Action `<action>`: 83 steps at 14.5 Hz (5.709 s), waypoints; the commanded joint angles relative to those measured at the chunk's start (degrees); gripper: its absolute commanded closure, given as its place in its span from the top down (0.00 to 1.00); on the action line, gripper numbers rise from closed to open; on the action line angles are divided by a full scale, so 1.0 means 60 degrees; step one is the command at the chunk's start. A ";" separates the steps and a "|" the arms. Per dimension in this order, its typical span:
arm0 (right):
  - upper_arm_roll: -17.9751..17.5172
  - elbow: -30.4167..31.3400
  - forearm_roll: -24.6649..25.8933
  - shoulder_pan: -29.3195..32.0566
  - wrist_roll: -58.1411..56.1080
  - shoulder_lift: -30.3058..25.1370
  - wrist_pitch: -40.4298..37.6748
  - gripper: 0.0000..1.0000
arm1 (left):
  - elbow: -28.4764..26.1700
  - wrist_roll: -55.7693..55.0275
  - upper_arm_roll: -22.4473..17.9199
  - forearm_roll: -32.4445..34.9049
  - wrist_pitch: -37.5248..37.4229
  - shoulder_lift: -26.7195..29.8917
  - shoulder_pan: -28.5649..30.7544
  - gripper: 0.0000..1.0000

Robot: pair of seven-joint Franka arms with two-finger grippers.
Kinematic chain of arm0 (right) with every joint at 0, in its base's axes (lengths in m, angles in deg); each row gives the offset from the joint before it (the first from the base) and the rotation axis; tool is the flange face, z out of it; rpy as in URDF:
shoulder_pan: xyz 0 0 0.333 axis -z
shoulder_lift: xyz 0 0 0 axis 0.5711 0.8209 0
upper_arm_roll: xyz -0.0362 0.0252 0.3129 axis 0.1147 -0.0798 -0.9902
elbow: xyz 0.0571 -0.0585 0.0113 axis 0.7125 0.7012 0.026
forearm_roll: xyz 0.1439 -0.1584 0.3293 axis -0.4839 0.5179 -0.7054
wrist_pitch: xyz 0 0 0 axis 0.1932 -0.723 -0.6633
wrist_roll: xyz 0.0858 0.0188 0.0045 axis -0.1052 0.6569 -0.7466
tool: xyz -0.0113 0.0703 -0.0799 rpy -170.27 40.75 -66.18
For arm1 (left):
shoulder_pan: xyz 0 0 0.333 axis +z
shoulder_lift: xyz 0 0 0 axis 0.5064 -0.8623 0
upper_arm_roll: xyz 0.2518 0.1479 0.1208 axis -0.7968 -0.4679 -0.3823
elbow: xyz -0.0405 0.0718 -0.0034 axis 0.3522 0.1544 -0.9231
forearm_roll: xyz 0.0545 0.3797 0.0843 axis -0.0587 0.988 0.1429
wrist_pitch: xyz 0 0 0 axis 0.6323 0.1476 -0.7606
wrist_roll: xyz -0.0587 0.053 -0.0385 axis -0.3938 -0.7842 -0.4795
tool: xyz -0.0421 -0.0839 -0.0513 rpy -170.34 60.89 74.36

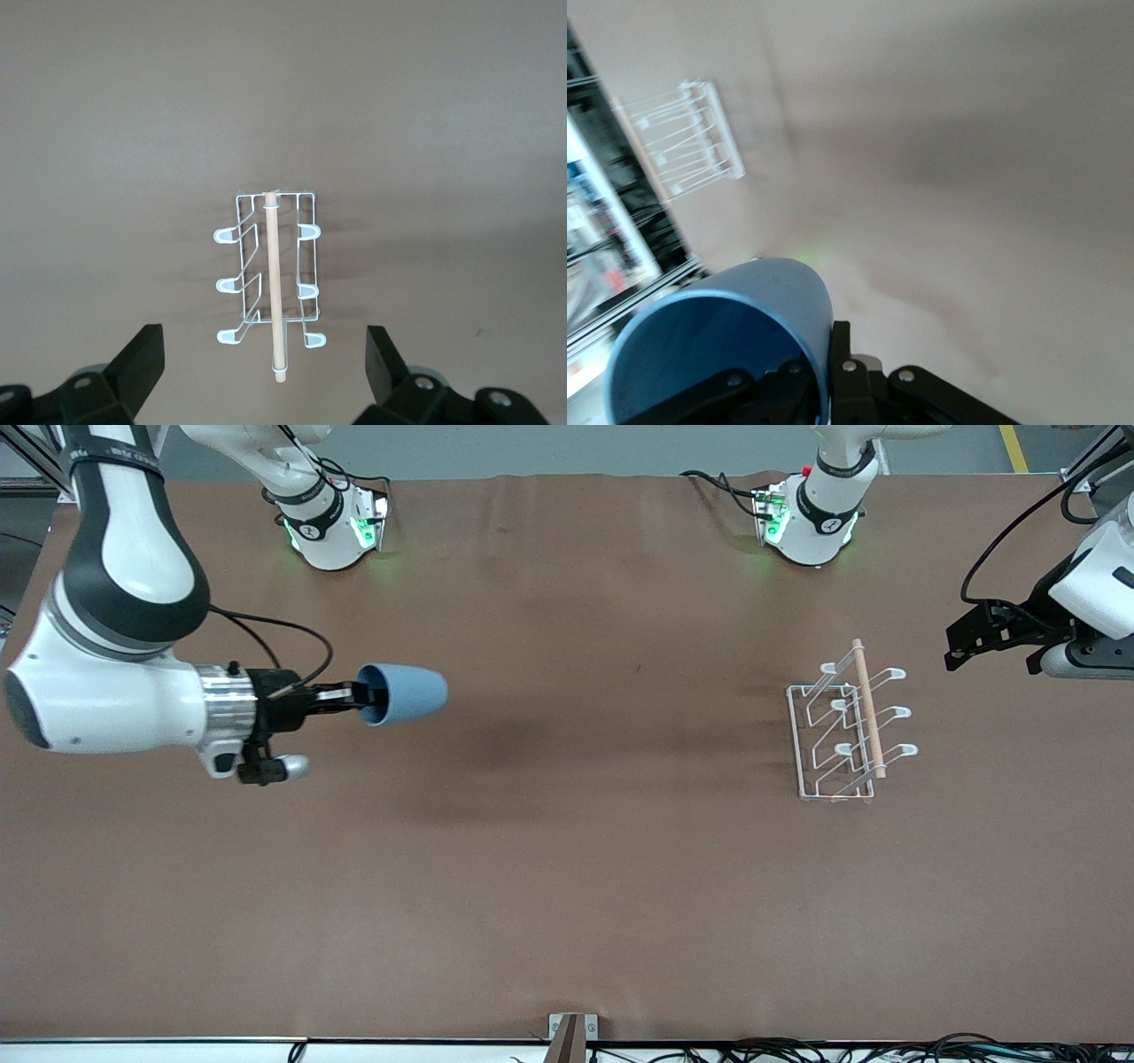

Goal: Hang cup on cup holder
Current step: 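Lift the blue cup with the right gripper toward the table middle, then hold the cup out while the left gripper reaches and grasps its rim, then carry the cup toward the holder while the right gripper opens, withdraws, then lower the cup onto a white hook with the left gripper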

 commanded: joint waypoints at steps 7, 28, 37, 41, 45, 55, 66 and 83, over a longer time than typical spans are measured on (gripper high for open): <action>-0.1729 0.1539 -0.4453 -0.0469 0.0022 0.0604 0.1916 0.00 | 0.0130 0.2841 0.1220 0.0193 0.0020 -0.0085 -0.0045 0.98; -0.3374 0.1570 -0.5378 -0.0352 -0.0095 0.1322 0.3712 0.00 | 0.1507 0.4327 0.5765 -0.2444 0.1000 -0.3864 -0.0660 1.00; -0.3506 0.1819 -0.5378 -0.0323 -0.0095 0.1219 0.3697 0.01 | 0.1375 0.4751 0.5765 -0.2327 0.1719 -0.4157 -0.0880 0.30; -0.3492 0.1804 -0.5364 -0.0323 0.0050 0.1219 0.3638 0.27 | 0.1360 0.4751 0.5750 -0.1715 0.1471 -0.4040 -0.0822 0.18; -0.3419 0.1833 -0.5217 -0.0191 0.0489 0.0737 0.3696 1.00 | 0.1390 0.5043 0.5736 -0.0411 0.0360 -0.3865 -0.0661 0.09; -0.0859 0.1848 0.3063 0.0234 0.3098 -0.1153 0.3697 1.00 | 0.0982 0.7139 0.6072 0.6118 -0.3479 -0.3673 -0.0646 0.02; 0.2220 -0.0493 0.7498 0.0263 -0.0357 -0.2339 0.1240 1.00 | -0.0426 0.6906 0.5693 1.1175 -0.4549 -0.5678 -0.0426 0.01; 0.2514 -0.0964 0.7468 0.0454 -0.0505 -0.2941 -0.0258 1.00 | -0.0238 0.5032 0.5281 1.1930 -0.5092 -0.7630 -0.0807 0.94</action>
